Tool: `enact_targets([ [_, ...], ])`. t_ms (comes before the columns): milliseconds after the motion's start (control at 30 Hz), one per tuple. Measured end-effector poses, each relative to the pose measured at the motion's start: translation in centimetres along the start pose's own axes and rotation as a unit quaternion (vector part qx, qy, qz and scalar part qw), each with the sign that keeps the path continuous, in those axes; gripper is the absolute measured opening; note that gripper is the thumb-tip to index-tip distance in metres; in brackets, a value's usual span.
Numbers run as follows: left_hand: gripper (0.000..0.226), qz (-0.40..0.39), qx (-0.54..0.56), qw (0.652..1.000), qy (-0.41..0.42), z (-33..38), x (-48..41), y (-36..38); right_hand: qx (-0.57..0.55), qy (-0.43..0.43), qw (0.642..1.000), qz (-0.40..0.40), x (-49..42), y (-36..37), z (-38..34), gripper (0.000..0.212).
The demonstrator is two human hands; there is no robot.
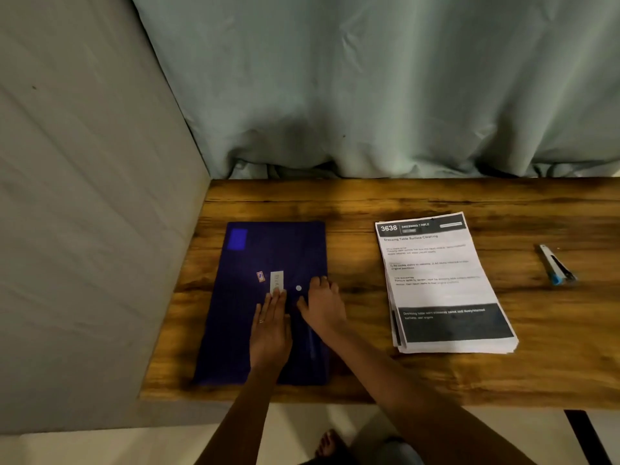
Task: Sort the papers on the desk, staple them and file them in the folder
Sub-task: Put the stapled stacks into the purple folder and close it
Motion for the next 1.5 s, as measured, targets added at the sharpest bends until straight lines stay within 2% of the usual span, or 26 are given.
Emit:
enact_targets([
  [100,0.052,0.017,0.011,1.0,0.002,0.0,-0.1,-0.1,-0.06,-0.009,0.998,0.004,0.3,-0.6,0.5,0.033],
  [233,0.059,0.023,0.023,0.999,-0.013,-0.2,-0.1,-0.1,-0.195,0.081,0.976,0.049,0.6,-2.6,3.9,0.017],
  [300,0.069,0.005,0.022,0.999,-0.037,0.1,-0.3,-0.2,-0.228,0.11,0.965,0.066,1.2,-3.0,5.7,0.009],
  [433,0.092,-0.041,0.005,0.992,-0.123,2.1,-1.0,-0.2,-0.198,0.122,0.965,0.118,2.3,-3.2,8.3,0.031],
  [533,0.093,-0.06,0.007,0.985,-0.161,4.1,-1.1,0.6,-0.192,0.139,0.964,0.123,2.8,-3.7,9.4,0.05],
  [600,0.089,-0.05,0.029,0.989,-0.137,5.4,-1.2,1.0,-0.19,0.143,0.964,0.116,2.8,-3.8,9.6,0.052],
  [733,0.074,-0.059,0.111,0.992,-0.02,8.6,-1.0,2.2,-0.13,0.109,0.982,0.086,2.7,-3.4,9.6,0.04],
  [800,0.076,-0.081,0.088,0.993,0.001,9.3,-0.8,2.9,-0.124,0.101,0.985,0.068,2.7,-3.1,9.7,0.041],
  [933,0.096,-0.096,-0.006,0.995,0.027,9.8,-0.5,3.6,-0.137,0.078,0.987,0.023,2.2,-3.4,10.4,0.046],
  [1000,0.096,-0.09,-0.024,0.995,0.037,10.1,-0.5,3.5,-0.159,0.062,0.984,0.043,1.7,-5.0,11.2,0.04],
  [1100,0.101,-0.086,-0.057,0.993,0.053,11.3,-0.7,3.6,-0.188,0.112,0.964,0.148,1.0,-9.0,15.0,0.036],
  [1200,0.113,-0.105,-0.045,0.993,0.041,12.3,-0.9,4.0,-0.122,0.181,0.95,0.223,0.4,-12.6,21.1,0.048],
  [1300,0.103,-0.123,-0.024,0.992,0.03,12.3,-0.9,4.8,-0.031,0.279,0.944,0.176,0.1,-13.6,27.5,0.071],
  [1367,0.1,-0.125,-0.008,0.992,0.018,12.0,-0.8,5.0,-0.01,0.331,0.935,0.13,0.6,-13.4,30.3,0.081],
  [1500,0.116,-0.111,0.013,0.994,0.016,12.0,-0.6,5.1,-0.034,0.346,0.932,0.105,1.5,-12.8,32.7,0.075],
])
Point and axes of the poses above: each hand's wrist, its own x-axis away from the middle knuckle, its own y-axis out of the palm, z = x × y, the point moved 8 cm from there along -x, towards the middle knuckle, and after that the axes turned 12 degrees about z, right-handed, at the moved point
